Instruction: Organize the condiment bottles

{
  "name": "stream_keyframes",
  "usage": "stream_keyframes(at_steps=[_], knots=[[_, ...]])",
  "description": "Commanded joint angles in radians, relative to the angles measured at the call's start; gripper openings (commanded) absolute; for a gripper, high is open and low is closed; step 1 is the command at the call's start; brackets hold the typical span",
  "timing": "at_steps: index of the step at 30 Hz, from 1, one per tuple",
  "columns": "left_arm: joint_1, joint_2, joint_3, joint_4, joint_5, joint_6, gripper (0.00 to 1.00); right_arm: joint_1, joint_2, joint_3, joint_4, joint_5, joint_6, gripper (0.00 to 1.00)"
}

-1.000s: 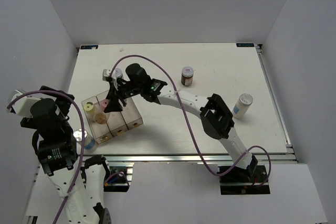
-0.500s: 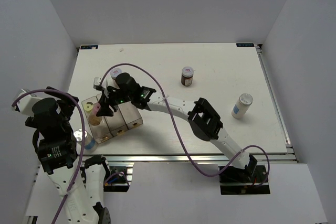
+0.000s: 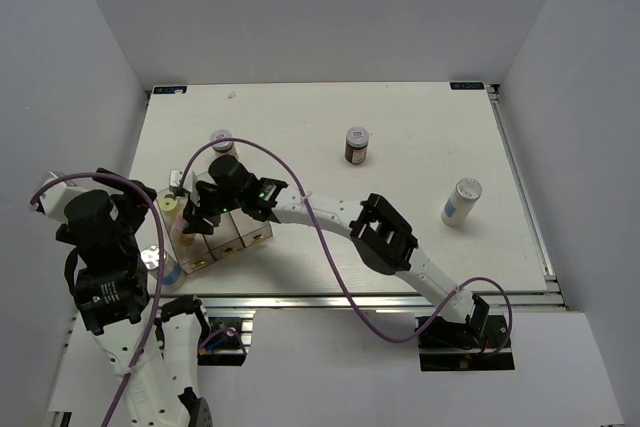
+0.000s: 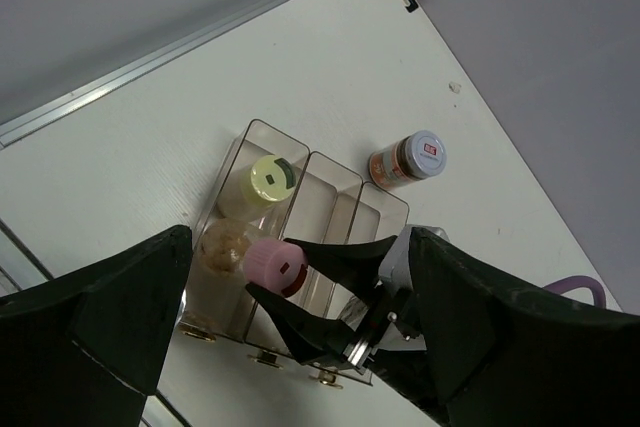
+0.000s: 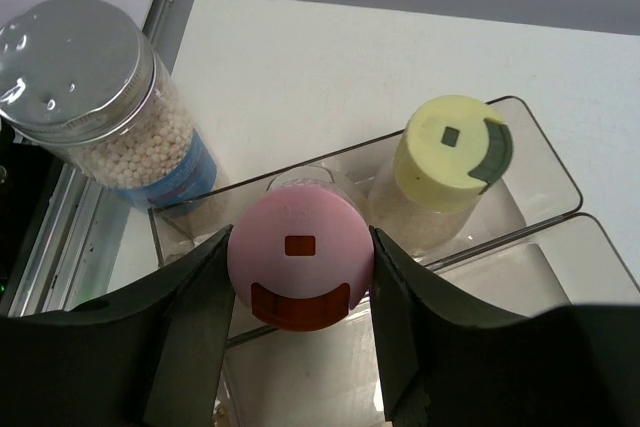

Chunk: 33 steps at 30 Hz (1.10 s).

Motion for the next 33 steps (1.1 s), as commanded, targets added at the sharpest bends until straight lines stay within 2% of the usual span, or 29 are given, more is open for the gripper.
stream_keyframes(at_steps=[1, 3, 5, 7, 10, 11, 14, 17, 20, 25, 28, 31, 32, 33], knots=[[-0.002, -0.009, -0.015, -0.008, 0.028, -0.005, 0.98, 0.019, -0.004, 0.041, -0.013, 0.019, -0.062, 0.0], [-0.002, -0.011, -0.015, -0.009, 0.034, -0.007, 0.98, 0.032, -0.004, 0.034, -0.015, 0.031, -0.074, 0.0], [0.0, -0.014, -0.016, -0.016, 0.038, -0.005, 0.98, 0.036, -0.002, 0.026, -0.01, 0.049, -0.074, 0.11], [0.0, -0.017, -0.016, -0.022, 0.042, -0.004, 0.98, 0.038, -0.001, 0.023, -0.01, 0.066, -0.082, 0.16], [0.0, -0.022, -0.015, -0.029, 0.05, -0.004, 0.98, 0.042, 0.001, 0.017, -0.01, 0.079, -0.091, 0.35], [0.0, -0.023, -0.016, -0.031, 0.051, -0.004, 0.98, 0.044, -0.001, 0.017, -0.01, 0.082, -0.093, 0.48], [0.0, -0.022, -0.015, -0.04, 0.065, -0.002, 0.98, 0.045, -0.001, 0.017, -0.01, 0.089, -0.096, 0.63], [0.0, -0.017, -0.007, -0.071, 0.071, -0.01, 0.98, 0.047, -0.004, 0.017, -0.018, 0.089, -0.096, 0.73], [0.0, -0.005, 0.014, -0.132, 0.071, -0.022, 0.98, 0.047, -0.01, 0.015, -0.029, 0.092, -0.102, 0.79], [0.0, 0.003, 0.062, -0.248, 0.082, -0.047, 0.98, 0.045, -0.044, -0.014, -0.033, 0.097, -0.094, 0.79], [0.0, 0.012, 0.095, -0.33, 0.088, -0.071, 0.93, 0.036, -0.116, -0.064, -0.027, 0.076, -0.076, 0.76], [0.0, 0.02, 0.117, -0.387, 0.097, -0.085, 0.75, 0.01, -0.22, -0.172, -0.004, 0.031, -0.036, 0.74], [0.0, 0.017, 0.115, -0.387, 0.116, -0.081, 0.64, 0.001, -0.272, -0.225, 0.0, 0.017, -0.025, 0.74], [0.0, 0.008, 0.112, -0.388, 0.148, -0.082, 0.59, -0.007, -0.296, -0.251, 0.0, -0.018, -0.002, 0.74]])
